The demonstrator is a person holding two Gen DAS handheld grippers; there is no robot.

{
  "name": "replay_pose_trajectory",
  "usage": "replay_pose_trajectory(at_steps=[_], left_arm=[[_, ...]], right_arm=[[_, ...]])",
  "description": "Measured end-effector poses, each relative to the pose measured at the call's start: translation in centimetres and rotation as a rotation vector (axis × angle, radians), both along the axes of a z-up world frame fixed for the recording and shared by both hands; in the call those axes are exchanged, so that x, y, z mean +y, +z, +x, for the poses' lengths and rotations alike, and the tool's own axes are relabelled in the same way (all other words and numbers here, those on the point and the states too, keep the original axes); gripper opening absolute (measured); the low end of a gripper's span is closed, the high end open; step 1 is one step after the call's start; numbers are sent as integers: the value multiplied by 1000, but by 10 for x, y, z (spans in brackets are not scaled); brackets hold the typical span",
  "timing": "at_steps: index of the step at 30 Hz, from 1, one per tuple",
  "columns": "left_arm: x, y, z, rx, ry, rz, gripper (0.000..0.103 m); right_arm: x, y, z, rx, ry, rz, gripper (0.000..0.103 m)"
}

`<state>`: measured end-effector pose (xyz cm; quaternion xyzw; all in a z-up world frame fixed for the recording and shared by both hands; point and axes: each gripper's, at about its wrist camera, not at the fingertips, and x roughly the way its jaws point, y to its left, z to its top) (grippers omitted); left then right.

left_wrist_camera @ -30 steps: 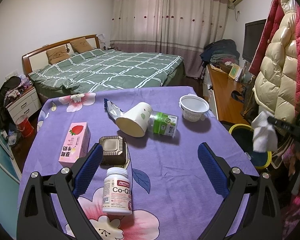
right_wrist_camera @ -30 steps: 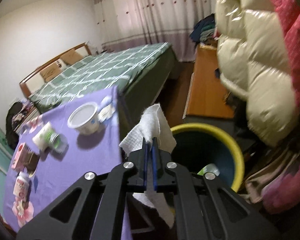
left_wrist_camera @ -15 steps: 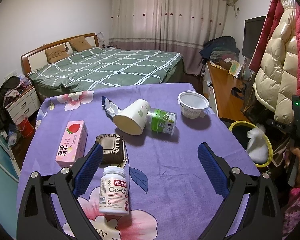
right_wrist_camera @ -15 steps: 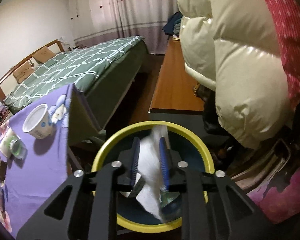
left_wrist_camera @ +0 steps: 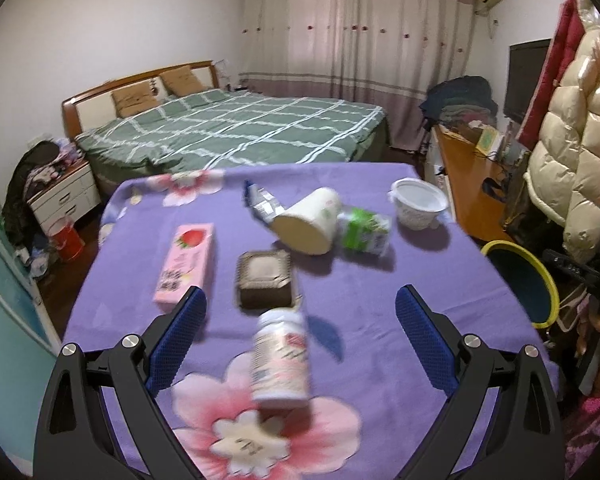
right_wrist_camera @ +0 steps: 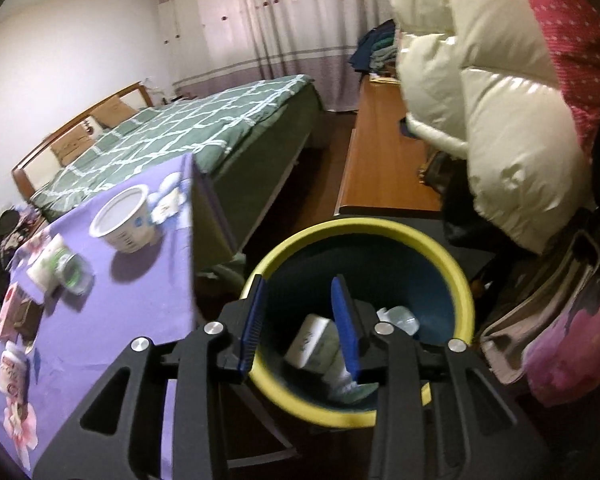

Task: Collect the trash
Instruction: 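Grasp the white pill bottle with the left gripper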

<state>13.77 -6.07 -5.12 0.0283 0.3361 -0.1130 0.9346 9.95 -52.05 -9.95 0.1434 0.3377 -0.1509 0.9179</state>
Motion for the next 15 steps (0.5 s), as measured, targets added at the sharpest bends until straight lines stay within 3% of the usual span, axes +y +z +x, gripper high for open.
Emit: replay_pose_trajectory(at_steps=[4,9,15], left_arm=[[20,-16,-1,47,35,-2,94],[22,-39,5,108,9,-25,94],[10,-65,13,163,-17,-11,82]], right_arm=[[15,4,3,-5,32,-8,34],[28,6,4,-1,58,-16,35],[31,2,4,9,66,-9,35]])
